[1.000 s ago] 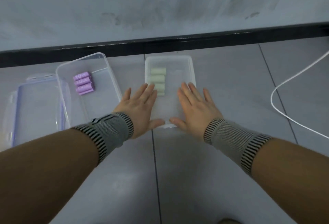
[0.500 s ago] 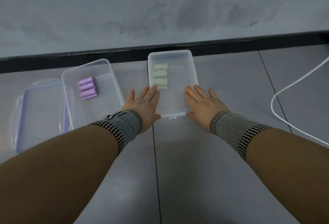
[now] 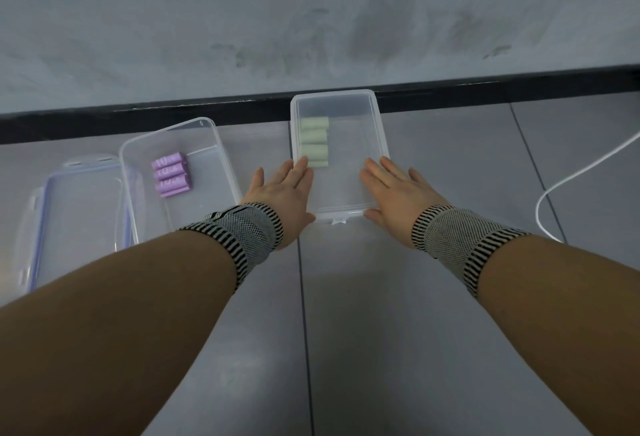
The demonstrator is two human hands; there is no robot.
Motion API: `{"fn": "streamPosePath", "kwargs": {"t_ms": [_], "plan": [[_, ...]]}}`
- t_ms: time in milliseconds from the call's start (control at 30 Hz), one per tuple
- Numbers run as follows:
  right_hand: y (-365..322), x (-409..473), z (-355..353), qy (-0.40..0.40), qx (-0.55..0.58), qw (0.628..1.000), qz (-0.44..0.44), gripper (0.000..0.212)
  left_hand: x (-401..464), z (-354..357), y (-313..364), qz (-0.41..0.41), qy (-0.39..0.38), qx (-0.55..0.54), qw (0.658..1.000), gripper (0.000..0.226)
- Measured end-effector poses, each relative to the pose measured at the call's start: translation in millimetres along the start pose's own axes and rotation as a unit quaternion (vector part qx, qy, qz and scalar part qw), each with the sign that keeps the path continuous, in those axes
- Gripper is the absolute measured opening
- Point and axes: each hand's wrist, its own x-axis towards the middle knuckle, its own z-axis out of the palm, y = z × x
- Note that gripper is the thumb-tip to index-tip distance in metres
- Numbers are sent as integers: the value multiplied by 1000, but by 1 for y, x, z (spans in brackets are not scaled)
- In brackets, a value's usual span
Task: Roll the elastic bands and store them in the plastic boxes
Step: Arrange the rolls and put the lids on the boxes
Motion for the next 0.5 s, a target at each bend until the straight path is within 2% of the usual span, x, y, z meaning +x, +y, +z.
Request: {"fn": "streamPosePath", "kwargs": {"t_ms": [133,267,367,500], "plan": [[-5,-2,-1,8,12,1000,12,67,-1,3,-1,-10,11,-17,1000,75],[-24,-5,-10,56,27,998,18,74,-16,9,-3,-15,68,-35,997,75],[-52,-5,-19,78,35,996,-1,73,-42,13,-15,-21,94,-43,994,74],[-109,-5,-25,87,30,994,-62,71,-94,21,-67,-72,120,-34,990,75]]}}
